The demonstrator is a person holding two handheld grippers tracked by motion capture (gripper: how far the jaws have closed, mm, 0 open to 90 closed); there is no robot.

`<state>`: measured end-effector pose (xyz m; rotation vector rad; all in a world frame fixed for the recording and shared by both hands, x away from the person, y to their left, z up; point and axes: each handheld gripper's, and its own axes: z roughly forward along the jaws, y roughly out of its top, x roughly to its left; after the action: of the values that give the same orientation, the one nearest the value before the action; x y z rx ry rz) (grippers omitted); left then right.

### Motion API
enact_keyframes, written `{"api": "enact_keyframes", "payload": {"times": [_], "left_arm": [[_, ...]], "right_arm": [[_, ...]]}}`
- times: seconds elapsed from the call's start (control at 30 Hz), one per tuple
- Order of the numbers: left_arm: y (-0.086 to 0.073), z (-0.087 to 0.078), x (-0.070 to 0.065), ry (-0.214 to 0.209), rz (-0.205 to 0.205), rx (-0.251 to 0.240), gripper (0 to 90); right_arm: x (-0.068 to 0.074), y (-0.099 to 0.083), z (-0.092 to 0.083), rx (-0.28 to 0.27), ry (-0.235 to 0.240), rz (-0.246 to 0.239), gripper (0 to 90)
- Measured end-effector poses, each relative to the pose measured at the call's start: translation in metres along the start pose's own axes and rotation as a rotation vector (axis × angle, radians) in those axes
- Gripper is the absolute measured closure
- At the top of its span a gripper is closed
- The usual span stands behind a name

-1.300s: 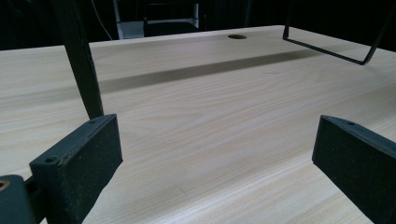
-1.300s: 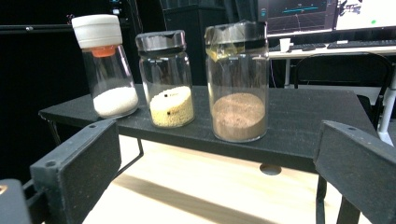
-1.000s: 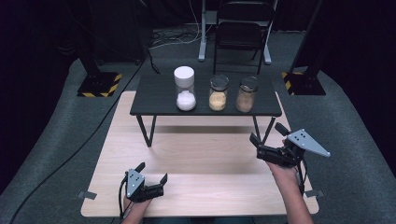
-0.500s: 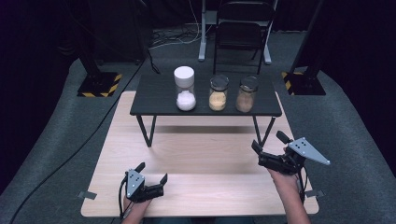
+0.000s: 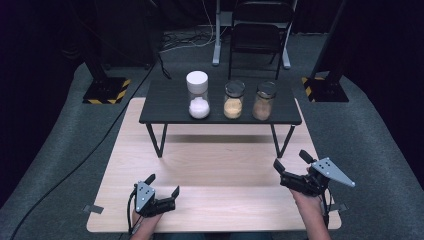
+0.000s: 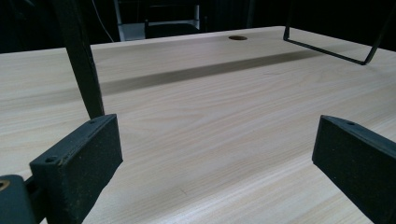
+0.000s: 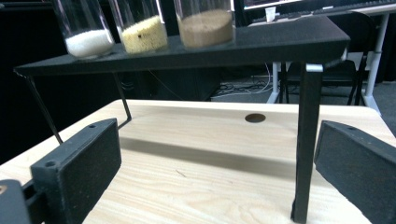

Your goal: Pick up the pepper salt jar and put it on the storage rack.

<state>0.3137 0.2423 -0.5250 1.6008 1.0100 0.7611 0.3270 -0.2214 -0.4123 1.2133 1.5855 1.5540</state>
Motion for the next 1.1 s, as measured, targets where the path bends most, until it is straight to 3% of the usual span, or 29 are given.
{"api": "enact_keyframes", "payload": {"times": [1.1], "left_arm": [[0.0,0.0,0.0,0.006,0.002,0.002,1.2]], "right_arm": [[-0.014,-0.063,-0.003,0.075,-0.061,0.051,0.3]]}}
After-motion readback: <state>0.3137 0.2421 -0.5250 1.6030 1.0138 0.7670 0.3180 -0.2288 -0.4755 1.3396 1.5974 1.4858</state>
